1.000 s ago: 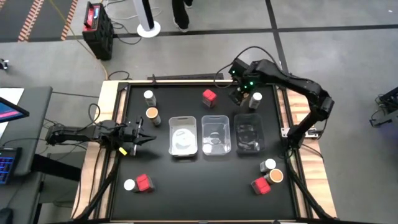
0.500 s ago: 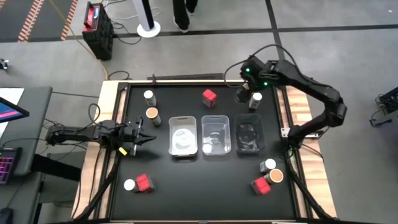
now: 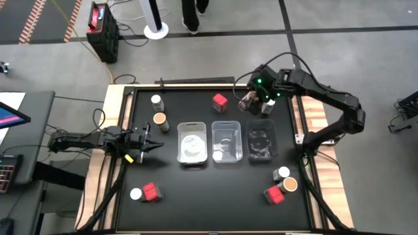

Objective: Sort spices by type
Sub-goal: Put the top right brown seasoning bottle into the black bin

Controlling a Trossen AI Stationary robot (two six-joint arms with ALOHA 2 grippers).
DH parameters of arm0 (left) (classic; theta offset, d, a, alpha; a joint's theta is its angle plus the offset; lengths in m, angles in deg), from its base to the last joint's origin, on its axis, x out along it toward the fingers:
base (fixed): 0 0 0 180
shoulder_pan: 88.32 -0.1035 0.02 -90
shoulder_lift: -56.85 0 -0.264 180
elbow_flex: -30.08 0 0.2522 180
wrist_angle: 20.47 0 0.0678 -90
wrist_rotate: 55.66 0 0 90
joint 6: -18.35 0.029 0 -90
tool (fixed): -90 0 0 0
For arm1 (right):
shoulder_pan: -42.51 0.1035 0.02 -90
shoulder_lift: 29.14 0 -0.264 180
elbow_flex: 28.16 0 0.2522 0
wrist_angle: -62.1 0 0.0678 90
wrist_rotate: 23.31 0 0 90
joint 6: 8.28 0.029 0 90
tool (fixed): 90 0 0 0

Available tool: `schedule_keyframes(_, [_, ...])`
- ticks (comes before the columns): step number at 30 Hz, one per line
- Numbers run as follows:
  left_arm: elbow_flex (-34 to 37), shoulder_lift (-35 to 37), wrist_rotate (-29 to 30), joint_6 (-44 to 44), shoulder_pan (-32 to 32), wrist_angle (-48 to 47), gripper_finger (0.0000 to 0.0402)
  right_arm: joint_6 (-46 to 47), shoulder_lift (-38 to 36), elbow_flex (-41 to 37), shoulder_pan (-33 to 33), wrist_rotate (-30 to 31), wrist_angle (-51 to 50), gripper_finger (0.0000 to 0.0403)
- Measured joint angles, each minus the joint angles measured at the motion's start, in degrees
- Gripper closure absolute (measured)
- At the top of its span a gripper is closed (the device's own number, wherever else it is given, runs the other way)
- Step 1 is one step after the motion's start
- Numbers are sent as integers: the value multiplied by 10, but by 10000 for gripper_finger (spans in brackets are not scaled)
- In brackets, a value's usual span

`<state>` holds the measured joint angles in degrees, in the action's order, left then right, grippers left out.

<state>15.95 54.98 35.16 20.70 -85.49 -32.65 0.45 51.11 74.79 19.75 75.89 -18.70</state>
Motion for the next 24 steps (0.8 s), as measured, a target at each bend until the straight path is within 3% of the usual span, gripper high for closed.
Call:
schedule_keyframes(13, [0,0,0,0,0,0,401,-80,0,0,2,1,-57,96])
schedule_keyframes(24, [0,0,0,0,0,0,401,-62,-1,0,15,-25,-154,96])
